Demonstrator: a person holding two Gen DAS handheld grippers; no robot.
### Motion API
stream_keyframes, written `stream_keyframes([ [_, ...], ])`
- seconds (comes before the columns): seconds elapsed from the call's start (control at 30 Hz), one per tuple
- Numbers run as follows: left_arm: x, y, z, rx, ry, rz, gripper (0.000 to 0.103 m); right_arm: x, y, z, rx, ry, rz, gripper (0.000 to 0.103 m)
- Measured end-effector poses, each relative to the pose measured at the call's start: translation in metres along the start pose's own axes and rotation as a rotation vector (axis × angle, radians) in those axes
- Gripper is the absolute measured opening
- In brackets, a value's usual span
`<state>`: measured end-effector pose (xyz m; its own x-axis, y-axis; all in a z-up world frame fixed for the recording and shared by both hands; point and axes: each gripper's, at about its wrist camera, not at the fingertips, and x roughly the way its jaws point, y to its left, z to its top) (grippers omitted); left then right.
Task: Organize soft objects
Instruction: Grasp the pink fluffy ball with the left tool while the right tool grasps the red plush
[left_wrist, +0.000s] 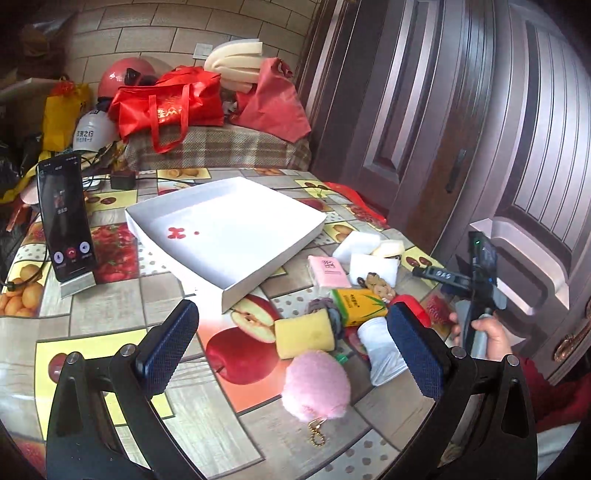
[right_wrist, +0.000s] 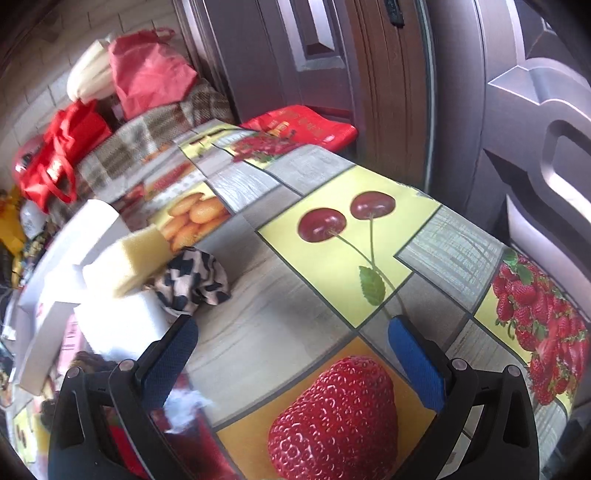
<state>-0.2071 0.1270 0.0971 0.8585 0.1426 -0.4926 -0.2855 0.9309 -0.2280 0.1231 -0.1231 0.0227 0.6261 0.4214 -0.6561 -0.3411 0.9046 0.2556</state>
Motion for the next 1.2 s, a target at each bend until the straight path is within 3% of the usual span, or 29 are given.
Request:
stream_keyframes([
  [0.1, 0.016, 0.001, -0.018, 0.053, 0.104, 0.018, 0.103, -0.034, -0.007, -0.003, -0.071, -0.118, 0.282, 0.103],
  [0.17, 0.033, -0.009, -0.031, 0.11, 0.184, 0.043, 0.103, -0.05, -0.002, -0.004, -0.154, -0.152, 0.383, 0.103],
  [0.3, 0.061, -0.026, -0.049, 0.154, 0.297, 0.042, 0.103, -0.056, 0.026, -0.015, -0.33, -0.057, 0.457, 0.103],
  [0.47, 0.079, -0.029, -0.054, 0.137, 0.363, 0.022, 0.102, -0.04, 0.059, -0.039, -0.45, 0.095, 0.504, 0.103],
  [0.7, 0.096, -0.031, -0.057, 0.132, 0.412, 0.002, 0.086, -0.031, 0.079, -0.055, -0.532, 0.195, 0.503, 0.097],
  [0.77, 0.099, -0.034, -0.056, 0.154, 0.409, 0.011, 0.082, -0.029, 0.083, -0.058, -0.557, 0.211, 0.49, 0.093],
  [0.8, 0.1, -0.035, -0.056, 0.166, 0.407, 0.012, 0.071, -0.028, 0.084, -0.06, -0.568, 0.219, 0.485, 0.088],
  [0.83, 0.1, -0.036, -0.055, 0.175, 0.402, 0.011, 0.056, -0.025, 0.085, -0.062, -0.577, 0.229, 0.483, 0.076],
  [0.87, 0.1, -0.036, -0.055, 0.175, 0.399, 0.007, 0.056, -0.022, 0.086, -0.063, -0.581, 0.245, 0.485, 0.067],
  [1.0, 0.088, -0.031, -0.057, 0.171, 0.369, 0.001, 0.054, -0.027, 0.079, -0.061, -0.558, 0.218, 0.491, 0.06],
  [1.07, 0.072, -0.026, -0.054, 0.164, 0.304, 0.017, 0.054, -0.039, 0.07, -0.055, -0.533, 0.145, 0.465, 0.06],
  [1.13, 0.05, -0.017, -0.048, 0.144, 0.191, 0.05, 0.054, -0.055, 0.061, -0.048, -0.491, 0.051, 0.476, 0.06],
  [1.2, 0.029, -0.004, -0.041, 0.106, 0.06, 0.134, 0.054, -0.074, 0.056, -0.041, -0.456, -0.04, 0.508, 0.06],
])
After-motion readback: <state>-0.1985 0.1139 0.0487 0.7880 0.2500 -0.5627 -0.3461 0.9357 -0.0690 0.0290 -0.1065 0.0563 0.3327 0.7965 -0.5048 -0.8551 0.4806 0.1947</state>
